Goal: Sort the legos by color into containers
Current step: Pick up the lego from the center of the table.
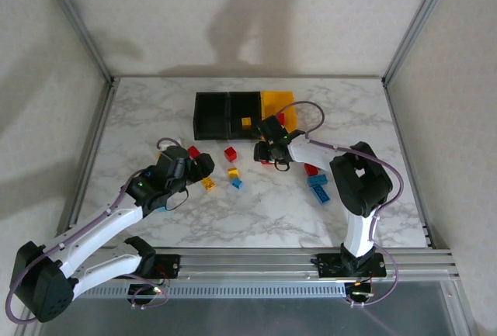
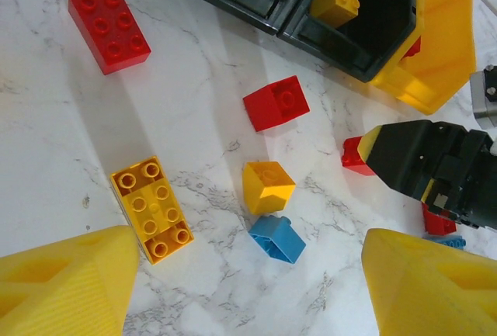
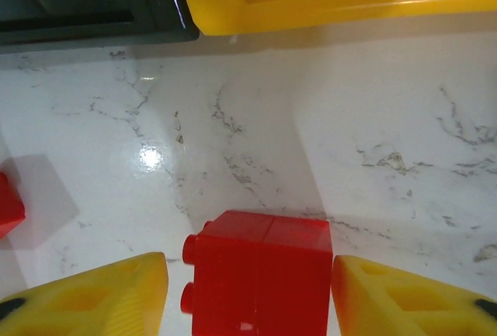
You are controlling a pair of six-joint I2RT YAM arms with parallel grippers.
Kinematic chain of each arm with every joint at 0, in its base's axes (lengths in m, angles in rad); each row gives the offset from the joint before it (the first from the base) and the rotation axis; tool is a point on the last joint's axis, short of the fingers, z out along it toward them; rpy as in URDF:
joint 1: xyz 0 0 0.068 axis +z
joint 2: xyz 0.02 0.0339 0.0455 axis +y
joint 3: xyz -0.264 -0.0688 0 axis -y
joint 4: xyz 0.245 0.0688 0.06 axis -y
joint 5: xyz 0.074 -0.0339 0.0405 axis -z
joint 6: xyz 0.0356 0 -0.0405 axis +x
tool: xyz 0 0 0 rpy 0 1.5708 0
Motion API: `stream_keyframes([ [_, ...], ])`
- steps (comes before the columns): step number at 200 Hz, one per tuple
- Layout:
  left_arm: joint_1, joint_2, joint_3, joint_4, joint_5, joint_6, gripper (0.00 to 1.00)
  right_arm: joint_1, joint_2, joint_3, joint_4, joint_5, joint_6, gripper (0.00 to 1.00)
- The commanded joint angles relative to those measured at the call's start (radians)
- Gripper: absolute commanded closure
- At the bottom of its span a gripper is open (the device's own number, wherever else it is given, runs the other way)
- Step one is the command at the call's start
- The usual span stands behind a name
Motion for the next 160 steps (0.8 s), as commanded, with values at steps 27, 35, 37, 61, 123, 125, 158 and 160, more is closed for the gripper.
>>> stream_keyframes([
  [27,0.001,0.006,-0.004,0.023,-0.011,-0.015,0.25,0.012,0.021,0.023,-0.03,0.009,-0.001,0.58],
  [35,0.001,0.008,-0.005,0.026,-0.01,-0.018,0.25,0.012,0.015,0.02,-0.033,0.012,-0.004,0.61],
  [37,0.001,0.01,-0.005,0.026,-0.009,-0.018,0.25,0.012,0.013,0.021,-0.032,0.013,-0.005,0.61],
  [61,0.0,0.015,-0.009,0.041,-0.005,-0.024,0.25,0.012,-0.025,0.03,-0.053,0.034,-0.02,0.64],
  [123,0.001,0.026,0.001,0.089,0.015,-0.03,0.24,-0.036,-0.108,0.141,-0.142,0.082,-0.091,0.65],
  [125,0.001,0.026,0.001,0.091,0.015,-0.03,0.24,-0.038,-0.109,0.145,-0.144,0.082,-0.094,0.65],
  [158,-0.001,0.047,0.023,0.112,0.027,-0.031,0.24,-0.086,-0.1,0.212,-0.162,0.077,-0.122,0.65],
  [160,-0.001,0.048,0.024,0.112,0.028,-0.03,0.24,-0.089,-0.099,0.218,-0.163,0.077,-0.124,0.65],
])
